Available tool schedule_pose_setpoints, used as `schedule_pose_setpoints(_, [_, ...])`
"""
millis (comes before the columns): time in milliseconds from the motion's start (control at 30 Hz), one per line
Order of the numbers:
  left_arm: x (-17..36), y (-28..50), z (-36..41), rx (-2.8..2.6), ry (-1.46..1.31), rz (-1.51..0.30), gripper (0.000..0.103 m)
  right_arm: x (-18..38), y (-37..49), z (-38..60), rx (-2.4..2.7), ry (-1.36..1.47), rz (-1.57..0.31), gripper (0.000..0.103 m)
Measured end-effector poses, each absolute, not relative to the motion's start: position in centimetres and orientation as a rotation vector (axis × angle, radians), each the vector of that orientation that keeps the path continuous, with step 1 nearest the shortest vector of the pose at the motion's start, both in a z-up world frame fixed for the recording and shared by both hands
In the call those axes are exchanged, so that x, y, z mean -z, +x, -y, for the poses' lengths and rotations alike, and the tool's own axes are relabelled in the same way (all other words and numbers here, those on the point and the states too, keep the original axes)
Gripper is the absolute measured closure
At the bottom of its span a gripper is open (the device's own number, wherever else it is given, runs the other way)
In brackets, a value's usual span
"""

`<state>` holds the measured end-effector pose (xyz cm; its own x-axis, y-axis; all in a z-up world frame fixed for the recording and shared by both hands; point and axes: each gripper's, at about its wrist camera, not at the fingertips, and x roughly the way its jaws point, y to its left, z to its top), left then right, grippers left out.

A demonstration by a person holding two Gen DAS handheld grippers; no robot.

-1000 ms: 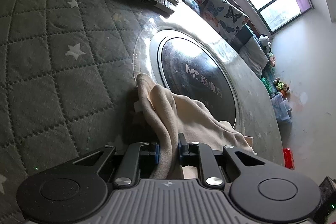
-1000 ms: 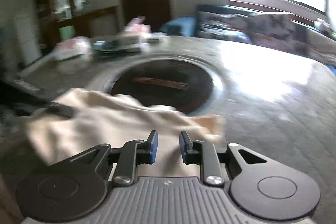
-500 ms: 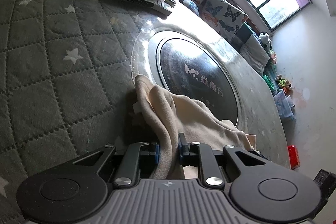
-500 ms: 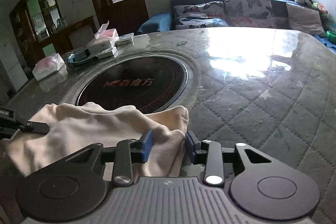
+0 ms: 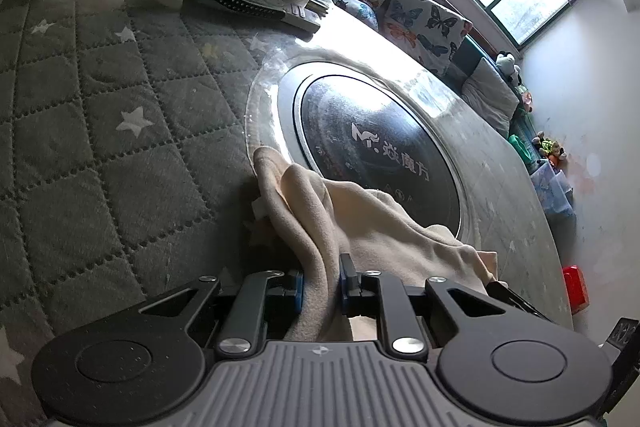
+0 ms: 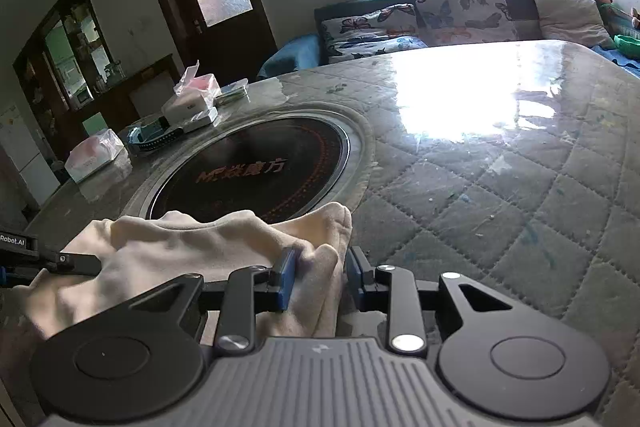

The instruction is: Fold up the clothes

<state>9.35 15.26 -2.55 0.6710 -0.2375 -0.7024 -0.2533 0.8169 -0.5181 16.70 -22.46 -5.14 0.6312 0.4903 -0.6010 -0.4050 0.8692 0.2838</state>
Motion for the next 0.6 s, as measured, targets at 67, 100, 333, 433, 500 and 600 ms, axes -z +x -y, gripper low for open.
schedule_pose_setpoints(67, [2.4,9.3,-15.0,-0.013,-0.616,-0.848,0.086,5.1,16.6,22.4,-0.522,0.132,-0.728,0.084])
schedule_pose_setpoints(100, [2.3,9.4,-14.9,-0.016,-0.606,-0.849,0.086,5.1,16.5,22.4,-0.525,0.139,-0.73,0.09])
schedule_pose_setpoints(333, [-0.6,10.0,-12.8,0.031,-0.502,-0.804,0.088,3.7,15.8,23.1,-0.532,0.189,-0.694,0.094])
schedule_pose_setpoints(433, [-2.1,11.0,-11.4,0.07,-0.476,-0.784,0.088,1.9,15.3,23.9,-0.525,0.188,-0.638,0.095])
schedule_pose_setpoints(500, [-3.0,11.9,-10.0,0.1,-0.451,-0.771,0.088,0.7,15.2,24.7,-0.507,0.179,-0.602,0.095])
schedule_pose_setpoints(600, [-3.7,13.5,-7.5,0.141,-0.424,-0.76,0.088,-1.0,15.5,26.3,-0.459,0.164,-0.561,0.095])
